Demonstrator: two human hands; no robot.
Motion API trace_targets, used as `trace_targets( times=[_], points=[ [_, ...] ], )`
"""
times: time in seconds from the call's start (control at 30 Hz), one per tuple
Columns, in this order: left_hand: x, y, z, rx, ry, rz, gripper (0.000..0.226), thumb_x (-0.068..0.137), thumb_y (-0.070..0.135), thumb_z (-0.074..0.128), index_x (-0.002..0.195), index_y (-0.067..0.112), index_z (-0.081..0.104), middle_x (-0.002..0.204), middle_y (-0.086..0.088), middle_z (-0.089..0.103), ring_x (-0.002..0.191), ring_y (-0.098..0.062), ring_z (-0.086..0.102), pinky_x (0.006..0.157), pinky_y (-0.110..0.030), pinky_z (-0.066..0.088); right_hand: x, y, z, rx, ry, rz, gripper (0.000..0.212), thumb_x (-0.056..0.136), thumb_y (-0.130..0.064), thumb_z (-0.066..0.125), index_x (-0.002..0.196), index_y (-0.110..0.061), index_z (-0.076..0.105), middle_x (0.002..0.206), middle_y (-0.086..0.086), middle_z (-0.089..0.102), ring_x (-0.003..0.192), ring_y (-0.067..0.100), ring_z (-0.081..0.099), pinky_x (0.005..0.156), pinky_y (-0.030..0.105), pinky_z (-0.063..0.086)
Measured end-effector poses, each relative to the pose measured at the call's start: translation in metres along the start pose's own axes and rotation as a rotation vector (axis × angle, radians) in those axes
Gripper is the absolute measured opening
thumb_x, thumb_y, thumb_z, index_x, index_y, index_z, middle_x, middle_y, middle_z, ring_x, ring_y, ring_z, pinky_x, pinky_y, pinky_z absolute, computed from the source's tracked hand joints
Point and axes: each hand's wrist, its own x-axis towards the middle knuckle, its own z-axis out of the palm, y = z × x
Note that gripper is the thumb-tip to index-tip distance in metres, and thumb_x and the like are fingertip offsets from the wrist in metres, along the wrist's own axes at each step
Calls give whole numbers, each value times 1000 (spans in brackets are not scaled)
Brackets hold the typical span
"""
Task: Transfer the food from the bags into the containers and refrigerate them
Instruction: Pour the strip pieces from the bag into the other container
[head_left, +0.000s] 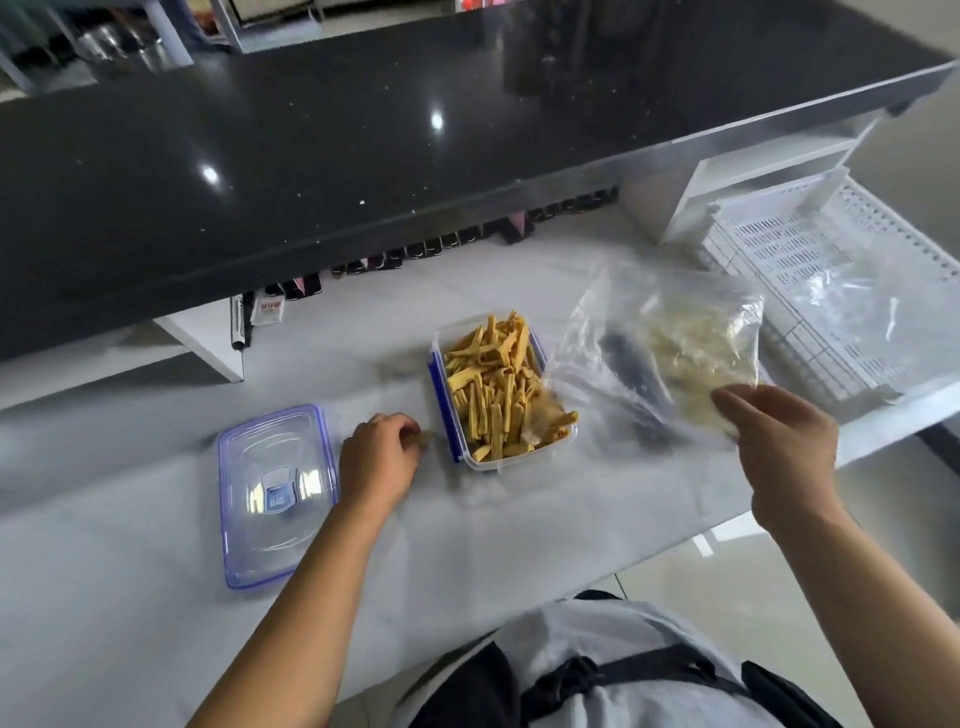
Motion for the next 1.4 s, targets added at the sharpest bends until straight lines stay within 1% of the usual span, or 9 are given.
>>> trace_targets(
  times=[0.2, 0.43, 0.6, 0.77, 0.9, 1.0, 1.1, 1.2, 1.4],
  points=[
    [20, 48, -38, -300, 137, 183, 15, 86, 13, 73, 101, 18, 74, 103, -1, 71, 96, -18, 63, 84, -33, 50, -13, 12, -18, -73, -2, 13, 10, 83, -5, 74, 81, -14, 74, 75, 4, 65, 72, 17, 52, 65, 25, 40],
    [27, 103, -21, -123, -66, 377, 34, 87, 15, 73, 119, 26, 69, 136, -1, 53, 125, -23, 47, 105, -39, 42, -33, 16, -40, -55, 51, 36, 17, 84, -2, 72, 76, -17, 71, 78, 5, 67, 65, 15, 54, 51, 14, 44],
    [-14, 154, -11, -511, -186, 476, 37, 87, 16, 71, 119, 33, 64, 136, 3, 49, 124, -7, 46, 106, -23, 38, -26, 12, -63, -82, 3, 23, 3, 84, -5, 74, 87, -7, 75, 81, 6, 68, 75, 21, 53, 49, 17, 42],
    [-24, 209, -1, -838, -567, 339, 41, 91, 32, 70, 126, 49, 57, 139, 9, 51, 129, -10, 48, 103, -30, 43, -1, -20, -91, -102, -123, -73, 13, 81, 0, 75, 93, 4, 74, 110, 3, 70, 71, -7, 63, 62, 6, 43],
    [-9, 249, 1, -884, -738, 283, 49, 92, 30, 69, 131, 54, 51, 149, -2, 42, 140, -15, 38, 113, -43, 38, 37, -46, -120, -5, -283, -113, 18, 81, 4, 71, 96, 13, 70, 122, -5, 71, 113, 7, 65, 91, 18, 48],
    [-6, 283, 18, -995, -851, 229, 51, 93, 17, 68, 131, 48, 55, 147, -5, 46, 132, -19, 51, 110, -48, 43, 74, -61, -142, 15, -329, -111, 18, 82, 4, 67, 97, 15, 68, 126, -7, 69, 115, 13, 65, 94, 23, 49],
    [-10, 329, 51, -1082, -792, 203, 48, 91, 3, 66, 124, 37, 64, 137, 1, 50, 113, -20, 64, 95, -38, 56, 122, -75, -169, -52, -319, -135, 16, 83, 6, 68, 97, 13, 68, 115, 2, 74, 107, 8, 67, 91, 20, 49],
    [-3, 377, 86, -1124, -709, 198, 46, 90, 0, 66, 118, 37, 66, 130, 13, 55, 107, -25, 68, 91, -38, 58, 178, -85, -197, -175, -256, -122, 10, 84, 3, 70, 94, 3, 72, 83, 0, 74, 75, 4, 66, 62, 5, 46],
    [7, 472, 143, -1032, -668, 49, 47, 86, 9, 69, 125, 34, 63, 124, 6, 62, 94, -13, 64, 82, -29, 57, 294, -83, -244, -459, -236, -85, 12, 87, -10, 73, 96, -19, 73, 106, 25, 68, 83, 30, 57, 67, 29, 36]
  ],
)
